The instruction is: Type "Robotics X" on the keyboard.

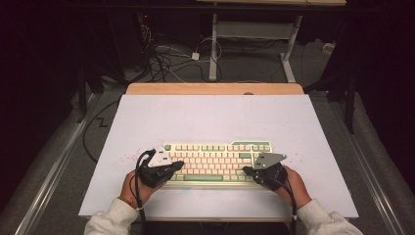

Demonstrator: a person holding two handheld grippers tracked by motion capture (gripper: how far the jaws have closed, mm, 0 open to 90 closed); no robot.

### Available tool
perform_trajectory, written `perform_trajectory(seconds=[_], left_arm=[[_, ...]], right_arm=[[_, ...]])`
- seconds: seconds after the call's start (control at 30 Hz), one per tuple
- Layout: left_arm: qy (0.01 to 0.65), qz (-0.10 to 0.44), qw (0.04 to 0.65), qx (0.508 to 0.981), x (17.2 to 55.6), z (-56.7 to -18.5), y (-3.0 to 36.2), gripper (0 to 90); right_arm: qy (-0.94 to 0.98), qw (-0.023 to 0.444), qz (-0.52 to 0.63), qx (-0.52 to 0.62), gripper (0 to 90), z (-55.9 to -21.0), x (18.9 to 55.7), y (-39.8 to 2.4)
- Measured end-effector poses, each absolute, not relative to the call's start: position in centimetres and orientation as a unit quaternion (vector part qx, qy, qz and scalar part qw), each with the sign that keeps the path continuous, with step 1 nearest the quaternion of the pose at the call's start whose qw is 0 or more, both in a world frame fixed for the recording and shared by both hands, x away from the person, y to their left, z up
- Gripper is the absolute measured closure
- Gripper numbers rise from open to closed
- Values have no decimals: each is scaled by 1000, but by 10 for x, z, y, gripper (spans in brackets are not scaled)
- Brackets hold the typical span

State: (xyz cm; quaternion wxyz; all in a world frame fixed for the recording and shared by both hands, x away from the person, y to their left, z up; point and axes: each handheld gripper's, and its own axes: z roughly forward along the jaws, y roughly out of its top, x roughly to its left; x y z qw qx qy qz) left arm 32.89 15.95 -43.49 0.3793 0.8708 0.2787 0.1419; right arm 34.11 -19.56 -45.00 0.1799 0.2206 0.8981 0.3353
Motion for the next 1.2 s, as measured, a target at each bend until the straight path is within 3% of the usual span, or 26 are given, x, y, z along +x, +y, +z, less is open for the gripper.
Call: perform_trajectory(seconds=[1.2], left_arm=[[265, 137, 332, 895, 340, -452, 142, 874]], right_arm=[[899, 182, 335, 217, 900, -450, 341, -195]])
